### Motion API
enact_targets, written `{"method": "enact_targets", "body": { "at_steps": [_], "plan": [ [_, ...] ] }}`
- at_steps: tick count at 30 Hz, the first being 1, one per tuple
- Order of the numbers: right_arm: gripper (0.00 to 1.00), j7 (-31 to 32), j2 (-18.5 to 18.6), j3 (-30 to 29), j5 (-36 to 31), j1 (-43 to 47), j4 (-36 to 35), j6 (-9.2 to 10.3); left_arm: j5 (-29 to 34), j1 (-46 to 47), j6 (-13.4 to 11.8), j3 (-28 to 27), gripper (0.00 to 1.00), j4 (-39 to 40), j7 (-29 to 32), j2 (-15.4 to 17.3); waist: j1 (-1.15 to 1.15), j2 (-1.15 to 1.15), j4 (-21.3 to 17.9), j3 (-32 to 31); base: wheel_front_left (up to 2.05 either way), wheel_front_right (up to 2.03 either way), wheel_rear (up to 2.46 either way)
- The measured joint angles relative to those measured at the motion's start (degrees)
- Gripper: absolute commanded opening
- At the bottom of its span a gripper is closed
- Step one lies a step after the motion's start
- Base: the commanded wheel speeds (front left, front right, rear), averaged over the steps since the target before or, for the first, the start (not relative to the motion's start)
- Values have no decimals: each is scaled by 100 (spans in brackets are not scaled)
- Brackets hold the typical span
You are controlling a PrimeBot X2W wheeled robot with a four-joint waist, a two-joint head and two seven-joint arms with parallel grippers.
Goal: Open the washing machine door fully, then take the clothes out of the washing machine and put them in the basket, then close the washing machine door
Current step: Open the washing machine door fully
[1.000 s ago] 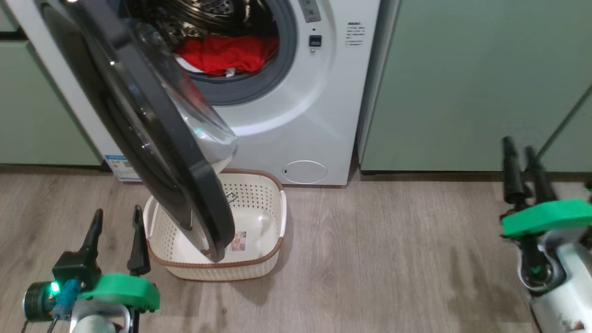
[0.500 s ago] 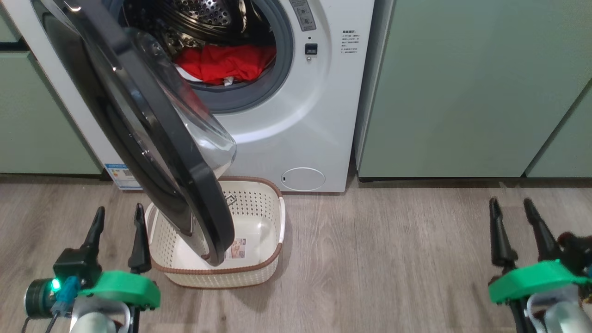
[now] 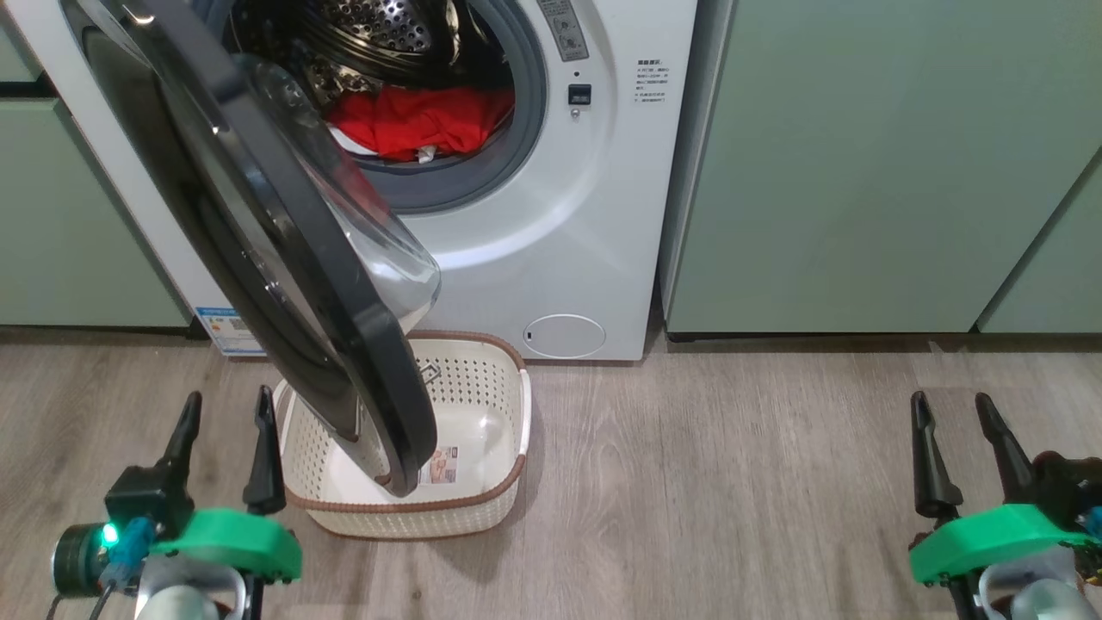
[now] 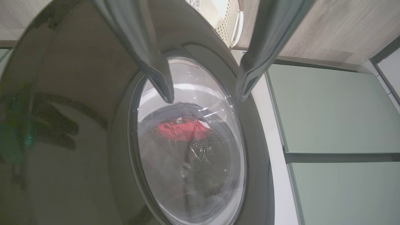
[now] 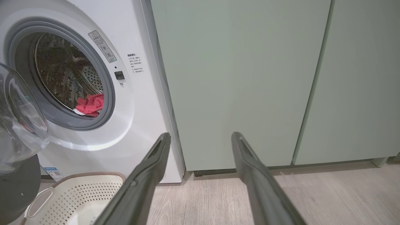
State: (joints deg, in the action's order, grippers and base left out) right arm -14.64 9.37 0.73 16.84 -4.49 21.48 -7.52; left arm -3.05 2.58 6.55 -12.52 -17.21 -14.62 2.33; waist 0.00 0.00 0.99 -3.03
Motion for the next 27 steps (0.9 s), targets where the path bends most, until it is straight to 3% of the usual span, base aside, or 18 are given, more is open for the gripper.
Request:
{"method": "enact_targets", "body": {
  "at_steps": [13,14,15,19,23,27],
  "plan": [
    [100,0,-49,-109,-73,-1,25,0,14,-3,7,23,100,-110,0,-4,0,0,6,-10,0,0,0],
    [100,0,-49,-109,-73,-1,25,0,14,-3,7,23,60,-110,0,-4,0,0,6,-10,0,0,0],
    [100,0,-52,-115,-73,-1,25,0,-8,-3,8,22,0,-159,0,-4,0,0,6,-9,0,0,0],
    [100,0,-85,-169,-121,-1,29,0,-286,-4,56,-30,0,-221,0,-14,0,-1,5,1,0,0,0],
    [100,0,-118,-264,-123,-2,71,0,-719,34,49,-443,0,152,0,-32,0,0,26,19,0,0,0],
    [100,0,-138,-303,-124,-2,112,0,-1024,201,-145,-735,0,836,0,-27,0,0,65,12,0,0,0]
  ]
}}
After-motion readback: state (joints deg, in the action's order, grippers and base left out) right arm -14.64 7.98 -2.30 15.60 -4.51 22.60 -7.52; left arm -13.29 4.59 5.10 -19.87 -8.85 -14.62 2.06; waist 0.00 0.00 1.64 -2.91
